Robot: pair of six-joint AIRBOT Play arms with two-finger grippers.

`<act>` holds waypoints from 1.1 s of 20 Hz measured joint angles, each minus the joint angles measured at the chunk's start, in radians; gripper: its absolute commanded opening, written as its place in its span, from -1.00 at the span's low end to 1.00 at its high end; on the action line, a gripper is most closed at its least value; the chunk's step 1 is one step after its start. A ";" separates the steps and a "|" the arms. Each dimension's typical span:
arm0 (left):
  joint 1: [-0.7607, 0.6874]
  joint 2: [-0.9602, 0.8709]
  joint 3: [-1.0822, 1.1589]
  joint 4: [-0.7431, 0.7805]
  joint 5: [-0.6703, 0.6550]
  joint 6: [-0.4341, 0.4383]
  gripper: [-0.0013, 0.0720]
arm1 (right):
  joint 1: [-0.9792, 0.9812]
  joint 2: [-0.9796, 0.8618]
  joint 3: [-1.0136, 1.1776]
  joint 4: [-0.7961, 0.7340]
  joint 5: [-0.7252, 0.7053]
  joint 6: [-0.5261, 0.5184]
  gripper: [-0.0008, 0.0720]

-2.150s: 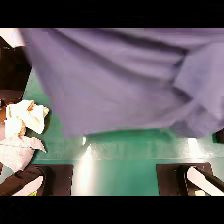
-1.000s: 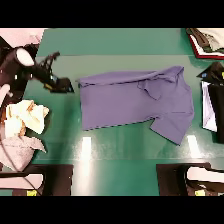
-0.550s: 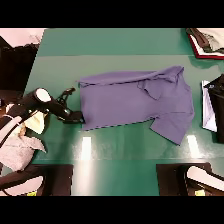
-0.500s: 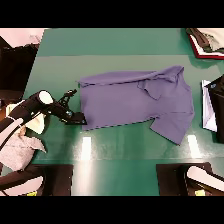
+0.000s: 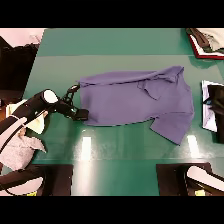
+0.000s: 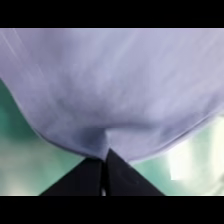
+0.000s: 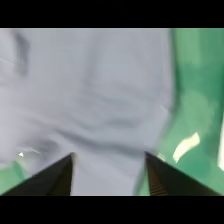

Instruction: Fold the shirts.

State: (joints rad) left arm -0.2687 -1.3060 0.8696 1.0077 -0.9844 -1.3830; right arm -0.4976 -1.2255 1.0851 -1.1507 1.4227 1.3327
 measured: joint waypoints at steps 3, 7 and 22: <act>0.014 0.011 0.033 0.043 0.002 -0.008 -0.88 | -0.027 -0.050 -0.069 -0.040 -0.040 0.000 0.39; 0.026 0.016 0.048 0.074 0.002 -0.015 -0.88 | -0.039 -0.142 -0.102 -0.048 -0.116 0.000 0.28; 0.029 0.066 0.141 0.128 -0.019 -0.056 -0.88 | 0.077 -0.135 -0.068 0.032 -0.237 -0.024 -0.92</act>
State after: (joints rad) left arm -0.2394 -1.2404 1.0107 1.1358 -1.0035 -1.4391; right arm -0.4210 -1.3605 1.0168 -1.1187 1.1858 1.3090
